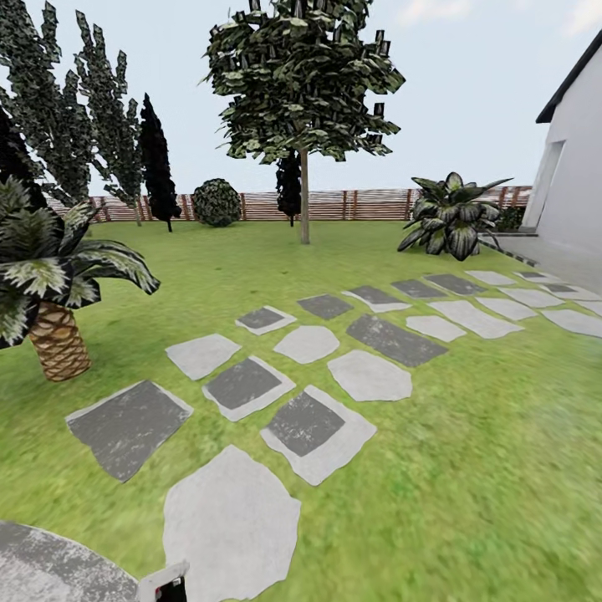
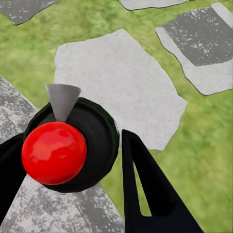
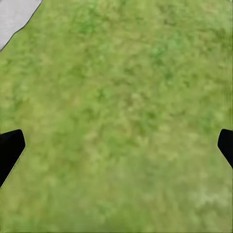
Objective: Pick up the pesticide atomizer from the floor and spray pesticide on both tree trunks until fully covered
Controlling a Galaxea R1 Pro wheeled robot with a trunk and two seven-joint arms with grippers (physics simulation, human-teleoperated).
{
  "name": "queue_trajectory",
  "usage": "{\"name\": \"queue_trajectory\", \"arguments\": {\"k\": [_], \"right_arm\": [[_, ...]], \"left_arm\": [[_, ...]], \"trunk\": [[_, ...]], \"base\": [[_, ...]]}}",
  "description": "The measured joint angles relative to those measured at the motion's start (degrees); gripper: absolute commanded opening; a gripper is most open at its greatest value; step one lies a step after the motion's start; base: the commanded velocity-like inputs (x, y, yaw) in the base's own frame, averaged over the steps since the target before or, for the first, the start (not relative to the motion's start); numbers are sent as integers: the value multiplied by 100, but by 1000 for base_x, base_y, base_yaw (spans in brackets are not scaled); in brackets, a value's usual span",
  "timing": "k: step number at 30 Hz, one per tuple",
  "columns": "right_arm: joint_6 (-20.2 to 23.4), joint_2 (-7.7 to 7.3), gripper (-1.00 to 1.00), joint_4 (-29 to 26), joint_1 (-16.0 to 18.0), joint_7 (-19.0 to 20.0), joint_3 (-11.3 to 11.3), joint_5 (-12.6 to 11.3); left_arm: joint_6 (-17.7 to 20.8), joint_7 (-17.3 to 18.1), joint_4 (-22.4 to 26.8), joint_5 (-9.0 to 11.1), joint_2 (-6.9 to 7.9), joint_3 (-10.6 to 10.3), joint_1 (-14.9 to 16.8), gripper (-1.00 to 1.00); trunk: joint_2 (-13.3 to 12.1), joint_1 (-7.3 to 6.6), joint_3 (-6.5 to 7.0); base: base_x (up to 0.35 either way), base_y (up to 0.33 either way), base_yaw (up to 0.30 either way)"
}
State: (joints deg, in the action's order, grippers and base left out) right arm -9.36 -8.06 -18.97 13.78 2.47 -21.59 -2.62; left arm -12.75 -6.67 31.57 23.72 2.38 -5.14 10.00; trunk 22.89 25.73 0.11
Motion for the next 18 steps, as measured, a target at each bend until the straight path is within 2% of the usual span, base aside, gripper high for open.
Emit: {"name": "queue_trajectory", "arguments": {"k": [18], "right_arm": [[0, 4, 100, 0, 1, 0, 0, -6]], "left_arm": [[0, -12, 0, -2, 0, 0, 2, -100]], "trunk": [[0, 0, 0]], "base": [[334, 0, 0]]}}
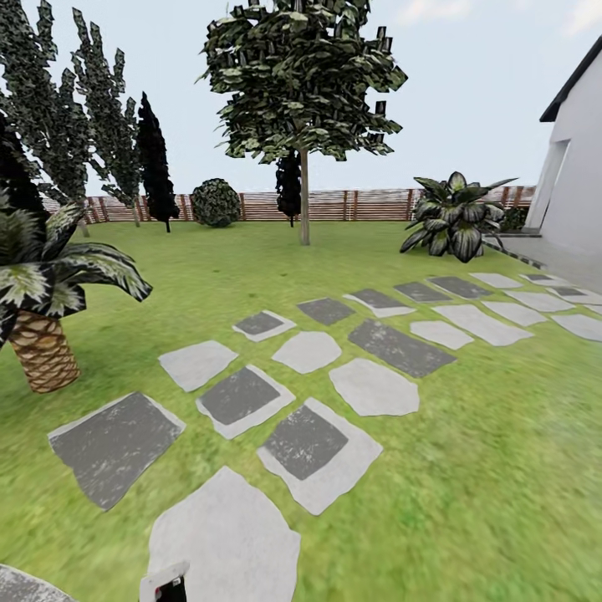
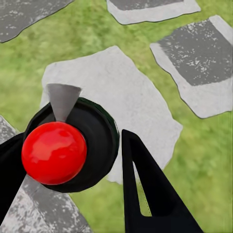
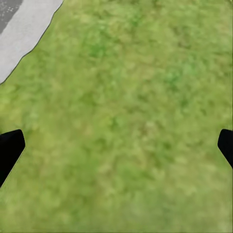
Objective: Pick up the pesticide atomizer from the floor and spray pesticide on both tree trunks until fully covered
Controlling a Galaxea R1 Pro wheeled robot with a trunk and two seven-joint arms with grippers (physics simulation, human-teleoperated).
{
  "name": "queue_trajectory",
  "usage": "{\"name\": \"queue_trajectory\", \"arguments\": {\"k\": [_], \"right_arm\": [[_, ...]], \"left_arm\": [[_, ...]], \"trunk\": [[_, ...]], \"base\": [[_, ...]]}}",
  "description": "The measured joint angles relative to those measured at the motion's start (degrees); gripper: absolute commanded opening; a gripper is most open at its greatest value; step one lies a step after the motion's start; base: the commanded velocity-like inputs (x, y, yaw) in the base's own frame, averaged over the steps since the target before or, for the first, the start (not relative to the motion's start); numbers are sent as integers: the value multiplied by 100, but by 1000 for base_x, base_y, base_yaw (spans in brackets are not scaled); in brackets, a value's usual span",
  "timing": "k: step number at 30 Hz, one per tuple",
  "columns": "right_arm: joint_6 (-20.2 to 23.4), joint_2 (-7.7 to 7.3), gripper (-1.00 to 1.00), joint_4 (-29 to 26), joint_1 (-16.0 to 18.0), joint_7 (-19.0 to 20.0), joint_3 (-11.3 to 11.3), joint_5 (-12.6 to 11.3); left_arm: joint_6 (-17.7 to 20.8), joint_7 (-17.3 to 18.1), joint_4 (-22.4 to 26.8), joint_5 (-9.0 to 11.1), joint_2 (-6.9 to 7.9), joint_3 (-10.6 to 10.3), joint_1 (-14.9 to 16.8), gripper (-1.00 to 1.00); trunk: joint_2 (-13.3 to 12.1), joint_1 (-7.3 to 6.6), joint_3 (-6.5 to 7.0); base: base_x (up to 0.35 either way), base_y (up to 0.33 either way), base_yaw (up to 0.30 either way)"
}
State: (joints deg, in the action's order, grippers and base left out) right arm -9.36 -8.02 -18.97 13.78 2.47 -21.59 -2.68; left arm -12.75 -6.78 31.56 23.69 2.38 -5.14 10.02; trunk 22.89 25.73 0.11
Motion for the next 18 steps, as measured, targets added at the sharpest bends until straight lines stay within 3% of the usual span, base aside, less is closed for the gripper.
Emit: {"name": "queue_trajectory", "arguments": {"k": [8, 18], "right_arm": [[0, 1, 100, -11, -1, 6, 6, -2], [0, 1, 100, 0, -1, 8, 2, -2]], "left_arm": [[0, 1, 0, 1, 0, 0, 2, -100], [-1, 1, -3, 1, 0, 5, 0, -100]], "trunk": [[0, 0, 0], [0, 0, 0]], "base": [[334, 0, -3], [334, 0, -90]]}}
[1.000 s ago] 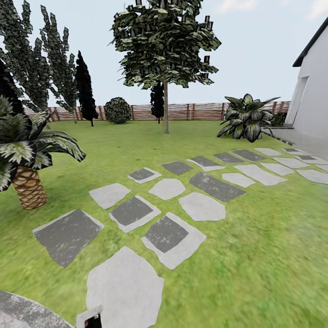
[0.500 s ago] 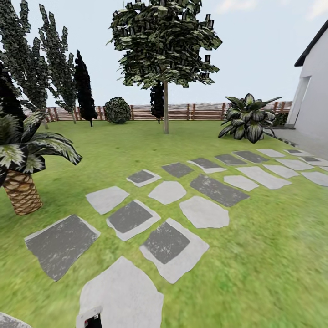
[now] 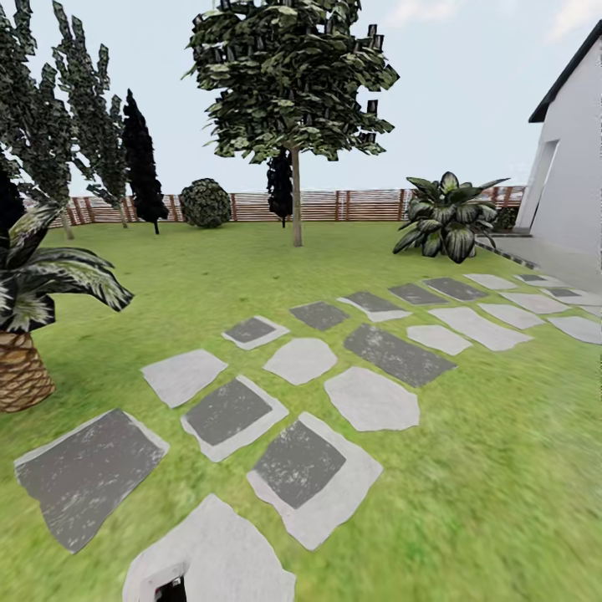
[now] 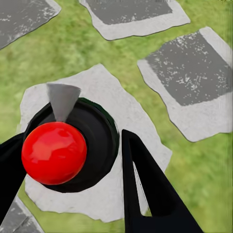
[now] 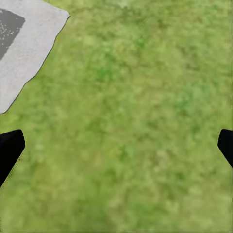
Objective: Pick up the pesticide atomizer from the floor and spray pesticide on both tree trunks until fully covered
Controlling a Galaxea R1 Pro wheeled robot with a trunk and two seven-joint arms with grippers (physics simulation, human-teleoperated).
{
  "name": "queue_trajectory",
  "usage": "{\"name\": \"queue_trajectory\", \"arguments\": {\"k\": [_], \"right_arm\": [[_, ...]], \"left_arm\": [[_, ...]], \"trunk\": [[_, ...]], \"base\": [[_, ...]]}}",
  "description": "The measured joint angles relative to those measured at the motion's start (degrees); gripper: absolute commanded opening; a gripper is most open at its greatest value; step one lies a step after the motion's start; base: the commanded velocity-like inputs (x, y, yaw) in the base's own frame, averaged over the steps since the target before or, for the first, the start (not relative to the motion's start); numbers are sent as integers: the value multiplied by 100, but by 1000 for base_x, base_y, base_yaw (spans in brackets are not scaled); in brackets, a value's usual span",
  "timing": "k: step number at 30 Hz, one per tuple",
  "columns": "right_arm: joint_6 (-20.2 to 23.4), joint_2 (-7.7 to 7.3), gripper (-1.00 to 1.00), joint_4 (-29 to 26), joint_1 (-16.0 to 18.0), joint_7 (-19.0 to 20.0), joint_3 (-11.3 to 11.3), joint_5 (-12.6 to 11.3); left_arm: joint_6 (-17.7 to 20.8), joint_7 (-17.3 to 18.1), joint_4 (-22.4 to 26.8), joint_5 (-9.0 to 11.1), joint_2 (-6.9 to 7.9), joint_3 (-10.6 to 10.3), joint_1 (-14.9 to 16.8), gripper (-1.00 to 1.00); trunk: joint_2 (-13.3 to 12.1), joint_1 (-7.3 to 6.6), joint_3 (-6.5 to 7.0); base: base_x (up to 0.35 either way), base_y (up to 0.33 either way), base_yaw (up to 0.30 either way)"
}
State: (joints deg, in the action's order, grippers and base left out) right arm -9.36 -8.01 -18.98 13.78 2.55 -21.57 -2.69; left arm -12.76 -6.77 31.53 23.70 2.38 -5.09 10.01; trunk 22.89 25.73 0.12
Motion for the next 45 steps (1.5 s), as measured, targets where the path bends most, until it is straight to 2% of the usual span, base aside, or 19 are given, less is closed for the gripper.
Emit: {"name": "queue_trajectory", "arguments": {"k": [45], "right_arm": [[0, 4, 100, 35, 0, -8, -12, -46]], "left_arm": [[-19, 0, -5, -2, -1, 46, 7, -100]], "trunk": [[-1, 0, 0]], "base": [[334, 0, -3]]}}
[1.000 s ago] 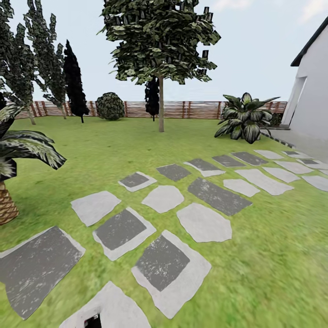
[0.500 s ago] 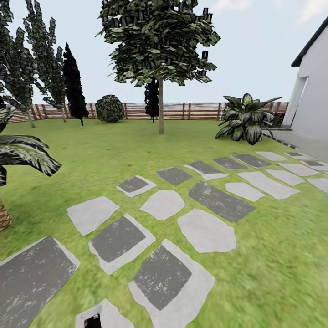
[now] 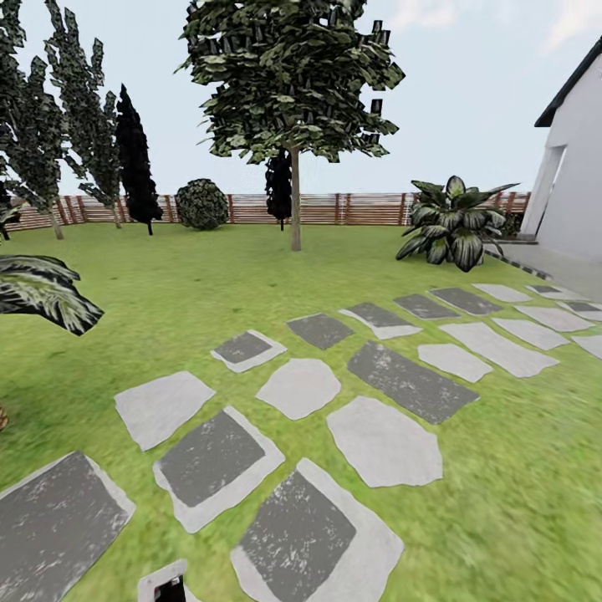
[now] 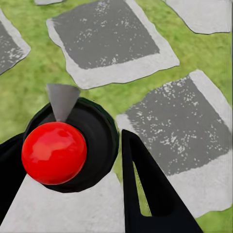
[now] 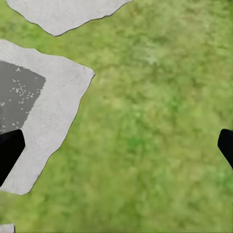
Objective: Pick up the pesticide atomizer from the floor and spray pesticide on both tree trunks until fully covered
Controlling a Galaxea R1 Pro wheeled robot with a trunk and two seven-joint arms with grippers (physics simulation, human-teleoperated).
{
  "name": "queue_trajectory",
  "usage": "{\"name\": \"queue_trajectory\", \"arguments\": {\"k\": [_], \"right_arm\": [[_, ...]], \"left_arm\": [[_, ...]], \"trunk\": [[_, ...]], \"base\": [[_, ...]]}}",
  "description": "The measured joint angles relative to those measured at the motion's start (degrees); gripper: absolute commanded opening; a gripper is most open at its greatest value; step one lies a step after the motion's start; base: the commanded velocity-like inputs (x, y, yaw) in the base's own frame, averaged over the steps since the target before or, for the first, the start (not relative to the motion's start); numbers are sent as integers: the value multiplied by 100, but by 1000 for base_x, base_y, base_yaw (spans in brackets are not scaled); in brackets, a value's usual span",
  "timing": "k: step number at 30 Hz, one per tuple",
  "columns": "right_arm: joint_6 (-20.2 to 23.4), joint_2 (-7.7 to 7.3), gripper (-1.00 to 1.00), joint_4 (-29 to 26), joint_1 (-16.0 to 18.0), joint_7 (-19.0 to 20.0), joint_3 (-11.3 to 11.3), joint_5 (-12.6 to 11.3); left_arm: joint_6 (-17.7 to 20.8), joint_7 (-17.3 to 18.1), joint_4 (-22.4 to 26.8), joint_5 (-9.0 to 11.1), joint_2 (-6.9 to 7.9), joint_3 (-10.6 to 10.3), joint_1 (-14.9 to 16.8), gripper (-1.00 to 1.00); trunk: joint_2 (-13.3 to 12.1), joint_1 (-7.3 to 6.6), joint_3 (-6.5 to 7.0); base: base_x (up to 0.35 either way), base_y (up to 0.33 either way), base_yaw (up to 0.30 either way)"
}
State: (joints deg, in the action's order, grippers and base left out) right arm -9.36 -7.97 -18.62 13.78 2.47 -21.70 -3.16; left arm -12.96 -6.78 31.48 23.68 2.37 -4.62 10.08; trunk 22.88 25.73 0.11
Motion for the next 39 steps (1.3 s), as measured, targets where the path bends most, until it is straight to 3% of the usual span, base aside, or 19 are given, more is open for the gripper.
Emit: {"name": "queue_trajectory", "arguments": {"k": [39], "right_arm": [[0, -4, 100, 0, -1, 0, 2, 54]], "left_arm": [[-6, -8, 0, -5, -8, -3, -1, -100]], "trunk": [[1, 0, 0]], "base": [[334, 0, 0]]}}
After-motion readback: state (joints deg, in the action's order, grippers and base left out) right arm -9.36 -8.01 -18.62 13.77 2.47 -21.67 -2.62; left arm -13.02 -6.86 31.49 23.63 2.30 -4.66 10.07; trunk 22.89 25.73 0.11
